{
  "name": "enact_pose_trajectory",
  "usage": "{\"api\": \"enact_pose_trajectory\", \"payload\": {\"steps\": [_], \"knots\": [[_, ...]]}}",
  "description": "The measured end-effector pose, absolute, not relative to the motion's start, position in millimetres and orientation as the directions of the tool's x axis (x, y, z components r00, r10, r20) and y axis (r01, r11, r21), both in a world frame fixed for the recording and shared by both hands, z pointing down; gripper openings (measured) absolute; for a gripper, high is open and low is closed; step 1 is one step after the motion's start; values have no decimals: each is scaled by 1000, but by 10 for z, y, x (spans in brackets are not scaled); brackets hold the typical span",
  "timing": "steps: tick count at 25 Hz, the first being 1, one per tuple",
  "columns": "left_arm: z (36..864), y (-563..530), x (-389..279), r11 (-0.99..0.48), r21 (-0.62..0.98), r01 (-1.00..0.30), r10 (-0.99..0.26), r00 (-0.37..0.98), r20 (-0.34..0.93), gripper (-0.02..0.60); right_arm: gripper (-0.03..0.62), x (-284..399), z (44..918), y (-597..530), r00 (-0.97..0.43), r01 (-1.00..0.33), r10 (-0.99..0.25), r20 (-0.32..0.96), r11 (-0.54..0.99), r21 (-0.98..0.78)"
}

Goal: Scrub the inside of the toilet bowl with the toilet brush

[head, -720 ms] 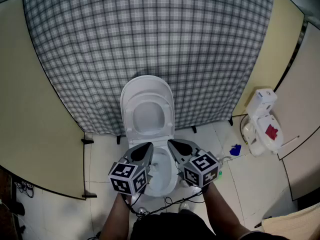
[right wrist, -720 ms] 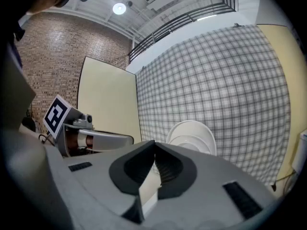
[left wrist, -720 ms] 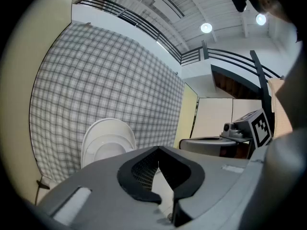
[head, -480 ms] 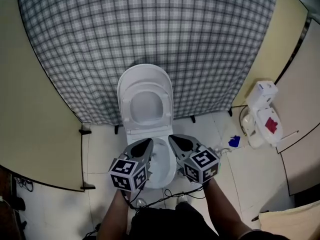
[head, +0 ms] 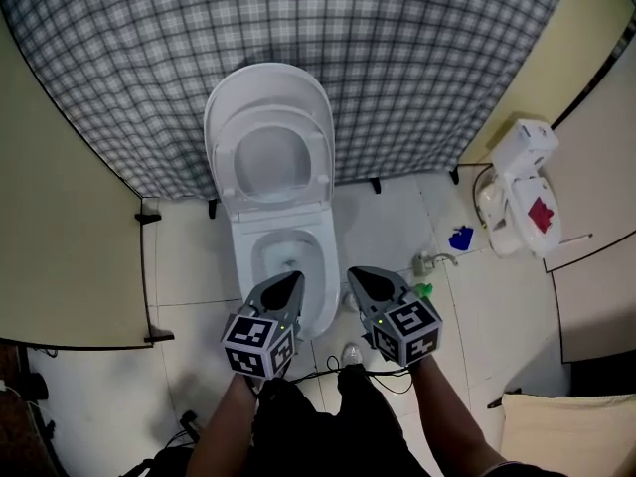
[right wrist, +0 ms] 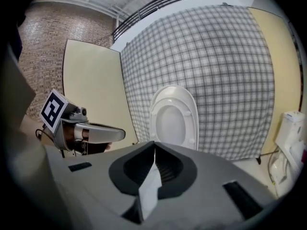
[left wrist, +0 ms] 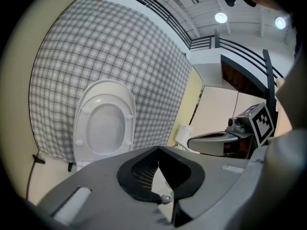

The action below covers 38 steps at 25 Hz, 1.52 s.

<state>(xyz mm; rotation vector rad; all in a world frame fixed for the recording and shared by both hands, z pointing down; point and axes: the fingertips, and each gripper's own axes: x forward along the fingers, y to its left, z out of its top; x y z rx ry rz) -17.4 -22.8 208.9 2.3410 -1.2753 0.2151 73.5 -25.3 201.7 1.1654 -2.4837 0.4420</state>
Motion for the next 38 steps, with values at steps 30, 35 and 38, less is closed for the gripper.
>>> {"api": "enact_pose_trajectory", "payload": {"steps": [30,35,38], "knots": [[5389,-27,983,-418,475,-774,-562,631,534,76,207,2318,6192,-162,-244,-843,-445,862,537,39],[5532,-17,1057,-420,488,-765,-550,642,534,116,207,2477,6640,-185,-184,-801,-359,915,594,72],[5604,-13,1046,-405,496,-768,-545,639,543,117,207,2498,6827,-196,-168,-789,-311,936,612,62]]}}
